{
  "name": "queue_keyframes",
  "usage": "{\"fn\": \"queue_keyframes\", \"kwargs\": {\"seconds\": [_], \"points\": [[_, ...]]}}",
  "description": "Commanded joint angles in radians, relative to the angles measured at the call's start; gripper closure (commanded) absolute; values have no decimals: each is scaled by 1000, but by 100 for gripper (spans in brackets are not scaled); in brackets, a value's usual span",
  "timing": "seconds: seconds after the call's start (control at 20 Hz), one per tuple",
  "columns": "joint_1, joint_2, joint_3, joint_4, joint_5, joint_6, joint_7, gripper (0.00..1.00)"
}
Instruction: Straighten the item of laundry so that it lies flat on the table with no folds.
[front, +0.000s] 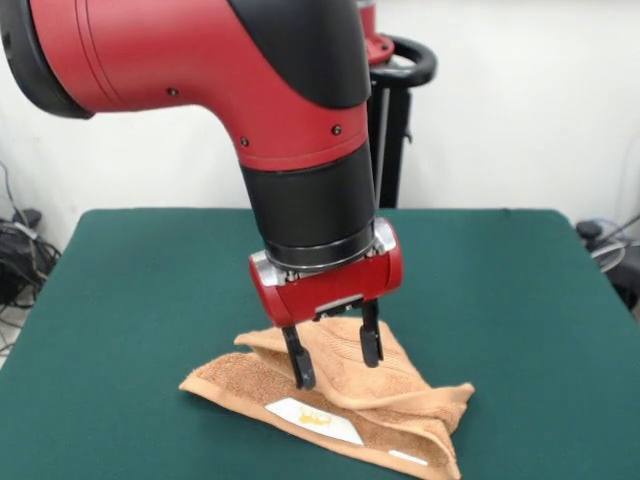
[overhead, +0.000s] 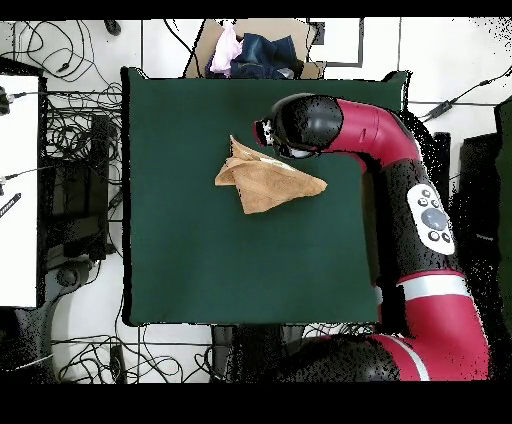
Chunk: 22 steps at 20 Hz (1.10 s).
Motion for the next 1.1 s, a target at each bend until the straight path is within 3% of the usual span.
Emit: {"fn": "queue_keyframes", "kwargs": {"seconds": [0.05,0.35,1.1], "points": [[6,36,55,16,-59,14,-146,0],[16,52,38,12,-54,39,-120,0],[2,63,30,75,-75,-45,-102,0]]}}
